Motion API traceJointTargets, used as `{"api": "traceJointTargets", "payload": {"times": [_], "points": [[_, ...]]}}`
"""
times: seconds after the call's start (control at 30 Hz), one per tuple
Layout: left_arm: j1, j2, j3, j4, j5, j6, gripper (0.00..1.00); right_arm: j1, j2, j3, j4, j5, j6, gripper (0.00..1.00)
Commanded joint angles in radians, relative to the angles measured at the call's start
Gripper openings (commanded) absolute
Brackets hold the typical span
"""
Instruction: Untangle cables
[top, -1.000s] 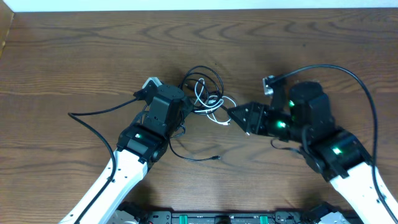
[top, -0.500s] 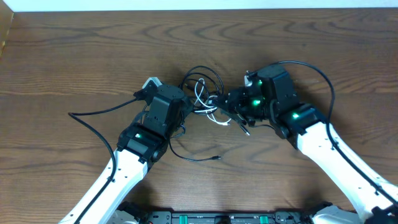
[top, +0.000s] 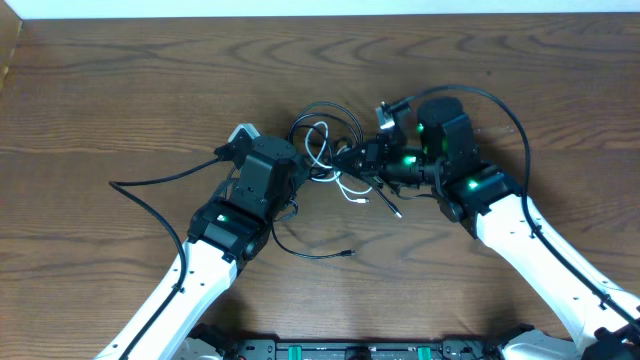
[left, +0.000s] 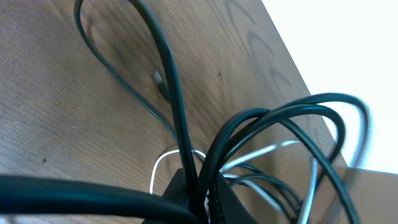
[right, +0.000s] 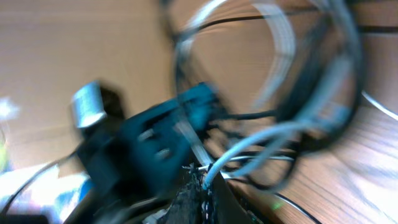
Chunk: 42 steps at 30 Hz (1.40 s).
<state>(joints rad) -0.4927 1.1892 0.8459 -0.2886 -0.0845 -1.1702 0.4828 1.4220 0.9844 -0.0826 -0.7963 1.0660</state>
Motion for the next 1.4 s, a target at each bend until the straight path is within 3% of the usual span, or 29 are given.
{"api": "traceJointTargets", "payload": {"times": [0.0, 0.13, 0.37, 0.43, 0.47, 0.53, 0.57, 0.6, 0.73, 0.83, 0.93, 1.0, 1.13, 1.23, 1.37], "points": [[0.002, 0.000, 0.009, -0.003, -0.013, 0.018, 0.08, 0.002, -0.066, 0.005, 0.159, -0.223, -0.144, 0.01], [0.002, 0.000, 0.009, -0.003, -0.013, 0.018, 0.08, 0.001, -0.156, 0.005, 0.267, -0.219, -0.193, 0.01], [0.002, 0.000, 0.009, -0.003, -0.013, 0.018, 0.08, -0.023, -0.261, 0.005, 0.247, -0.197, -0.296, 0.01], [0.002, 0.000, 0.009, -0.003, -0.013, 0.018, 0.08, -0.038, -0.264, 0.005, 0.192, -0.196, -0.316, 0.05], [0.002, 0.000, 0.009, -0.003, -0.013, 0.018, 0.08, -0.042, -0.263, 0.005, 0.169, -0.191, -0.322, 0.12], [0.002, 0.000, 0.009, -0.002, -0.013, 0.018, 0.08, -0.051, -0.264, 0.005, 0.030, -0.126, -0.383, 0.37], [0.002, 0.000, 0.009, -0.002, -0.013, 0.018, 0.08, -0.052, -0.264, 0.005, -0.037, -0.086, -0.422, 0.40], [0.002, 0.000, 0.009, -0.002, -0.013, 0.018, 0.08, -0.052, -0.264, 0.005, -0.103, -0.039, -0.462, 0.40], [0.002, 0.000, 0.009, -0.002, -0.013, 0.018, 0.08, -0.047, -0.264, 0.005, -0.343, 0.165, -0.610, 0.26], [0.002, 0.000, 0.009, -0.002, -0.013, 0.018, 0.08, -0.047, -0.264, 0.005, -0.471, 0.346, -0.627, 0.38], [0.002, 0.000, 0.009, -0.002, -0.013, 0.018, 0.08, -0.047, -0.264, 0.005, -0.458, 0.356, -0.627, 0.52], [0.002, 0.000, 0.009, -0.002, -0.012, 0.018, 0.08, -0.047, -0.264, 0.005, -0.430, 0.356, -0.668, 0.53], [0.002, 0.000, 0.009, 0.014, 0.049, 0.057, 0.08, -0.003, -0.233, 0.005, -0.379, 0.356, -0.913, 0.61], [0.002, 0.000, 0.009, 0.017, 0.087, 0.060, 0.08, 0.041, -0.192, 0.005, -0.373, 0.359, -1.002, 0.61], [0.002, 0.000, 0.009, 0.017, 0.114, 0.059, 0.08, 0.085, -0.122, 0.005, -0.335, 0.454, -1.008, 0.54]]}}
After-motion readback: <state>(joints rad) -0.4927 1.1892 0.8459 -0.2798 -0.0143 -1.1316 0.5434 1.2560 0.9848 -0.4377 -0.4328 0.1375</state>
